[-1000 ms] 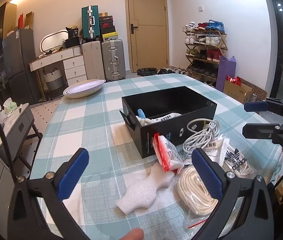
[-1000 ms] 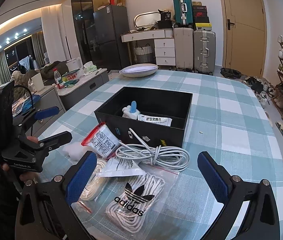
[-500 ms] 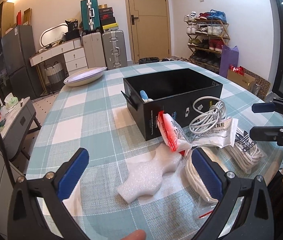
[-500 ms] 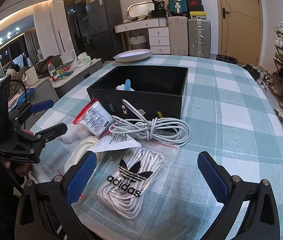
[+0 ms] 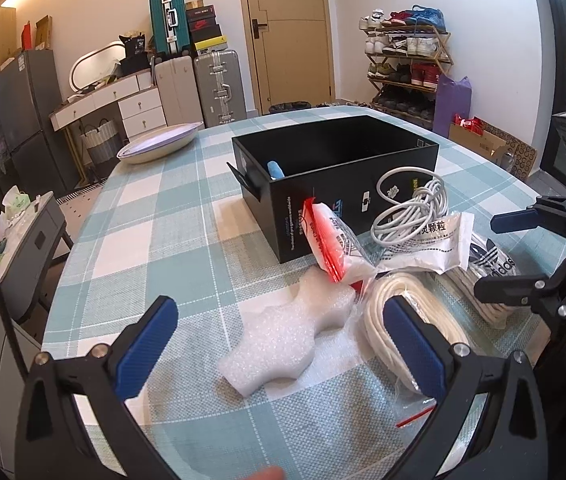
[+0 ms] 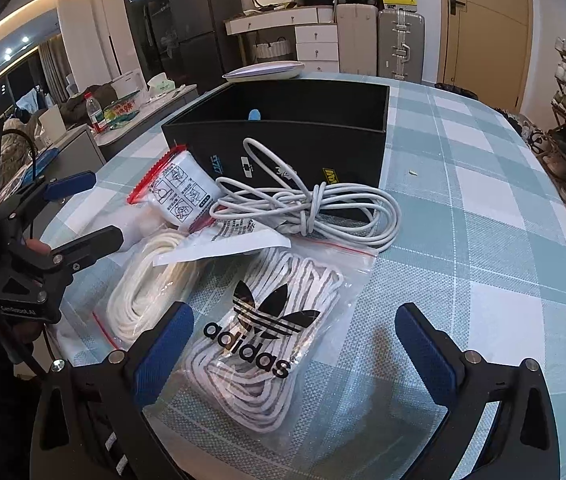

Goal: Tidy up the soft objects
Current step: 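Move the left gripper to the white foam piece while the right approaches the adidas bag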

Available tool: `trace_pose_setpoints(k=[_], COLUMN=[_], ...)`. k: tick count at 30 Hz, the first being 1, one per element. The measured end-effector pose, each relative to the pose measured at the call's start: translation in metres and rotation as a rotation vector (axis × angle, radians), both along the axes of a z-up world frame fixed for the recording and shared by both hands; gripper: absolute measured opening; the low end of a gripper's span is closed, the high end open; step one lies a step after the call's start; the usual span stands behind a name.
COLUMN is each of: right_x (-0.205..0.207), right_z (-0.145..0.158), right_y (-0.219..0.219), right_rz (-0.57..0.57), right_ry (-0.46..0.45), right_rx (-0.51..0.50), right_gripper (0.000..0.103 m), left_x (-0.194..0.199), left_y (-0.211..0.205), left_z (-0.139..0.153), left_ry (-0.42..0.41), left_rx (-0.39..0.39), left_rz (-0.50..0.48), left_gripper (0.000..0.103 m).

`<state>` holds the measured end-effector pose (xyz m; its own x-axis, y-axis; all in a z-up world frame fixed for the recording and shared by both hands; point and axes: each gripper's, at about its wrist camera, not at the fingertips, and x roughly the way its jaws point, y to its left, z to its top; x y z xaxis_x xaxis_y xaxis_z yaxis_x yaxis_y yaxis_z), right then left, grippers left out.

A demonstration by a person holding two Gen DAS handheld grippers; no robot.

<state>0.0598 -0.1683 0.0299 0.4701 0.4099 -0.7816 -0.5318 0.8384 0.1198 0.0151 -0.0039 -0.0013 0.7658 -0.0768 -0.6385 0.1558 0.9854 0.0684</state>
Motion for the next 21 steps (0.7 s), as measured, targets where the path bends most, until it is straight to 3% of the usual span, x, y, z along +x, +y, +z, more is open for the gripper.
trace_pose_setpoints(k=[21], right_x=[-0.001], right_z=[-0.009], right_y=[-0.014], right_rz=[-0.014], right_ry=[0.018], right_rx=[-0.098], right_gripper=[0.102], left_x=[0.007], left_y=[0.008], left_z=[-0.005], left_ry=[0.077], left_rx=[0.032], left_rz=[-0.012], left_gripper=[0.103])
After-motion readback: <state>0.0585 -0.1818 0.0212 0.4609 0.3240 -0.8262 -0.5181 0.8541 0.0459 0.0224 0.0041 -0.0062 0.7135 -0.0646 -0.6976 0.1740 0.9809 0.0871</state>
